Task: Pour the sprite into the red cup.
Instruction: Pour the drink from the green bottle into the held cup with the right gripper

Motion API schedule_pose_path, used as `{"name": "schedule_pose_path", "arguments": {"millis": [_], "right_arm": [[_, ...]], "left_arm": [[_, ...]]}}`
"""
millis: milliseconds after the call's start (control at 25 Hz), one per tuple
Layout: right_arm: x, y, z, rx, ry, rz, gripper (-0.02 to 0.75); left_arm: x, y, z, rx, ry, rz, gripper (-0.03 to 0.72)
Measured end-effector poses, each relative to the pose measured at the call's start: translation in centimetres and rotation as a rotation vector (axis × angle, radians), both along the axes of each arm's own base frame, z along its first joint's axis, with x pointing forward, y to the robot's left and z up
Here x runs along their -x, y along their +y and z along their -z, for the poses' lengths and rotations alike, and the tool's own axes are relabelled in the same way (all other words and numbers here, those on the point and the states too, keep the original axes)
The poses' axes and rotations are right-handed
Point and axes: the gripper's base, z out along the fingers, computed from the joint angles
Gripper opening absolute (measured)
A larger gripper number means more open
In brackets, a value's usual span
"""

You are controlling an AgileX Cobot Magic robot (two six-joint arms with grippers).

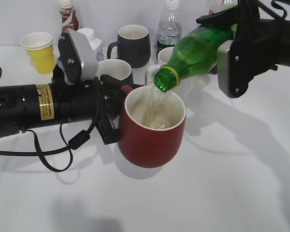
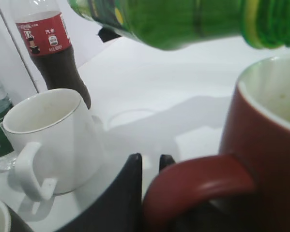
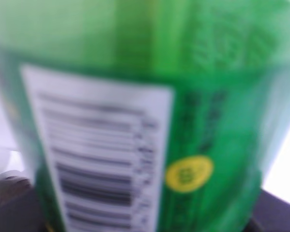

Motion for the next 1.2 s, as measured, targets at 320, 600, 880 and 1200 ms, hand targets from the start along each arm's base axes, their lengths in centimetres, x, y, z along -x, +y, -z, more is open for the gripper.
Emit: {"name": "schedule_pose_path", "arguments": {"millis": [320,600,880,1200], "right_arm": [[-0.03,0.01,-0.14,-0.005,-0.016,0.000,0.406],[-0.03,0.02,-0.16,-0.004,-0.020,-0.002,0.406],[-0.03,0.03,-0.17,0.006,-0.030,-0.006,0.406],[-0.02,0.03,-0.18,0.007,-0.032,-0.006,0.406]], "left_arm": [[0.01,0.00,0.03,-0.004,0.000,0.001,0.078],[0.01,0.01,0.05,-0.006,0.000,0.002,0.078],[0.02,0.01,0.07,-0.009,0.000,0.002,0.078],[0.01,0.02,0.10,-0.013,0.001,0.001,0.078]]}}
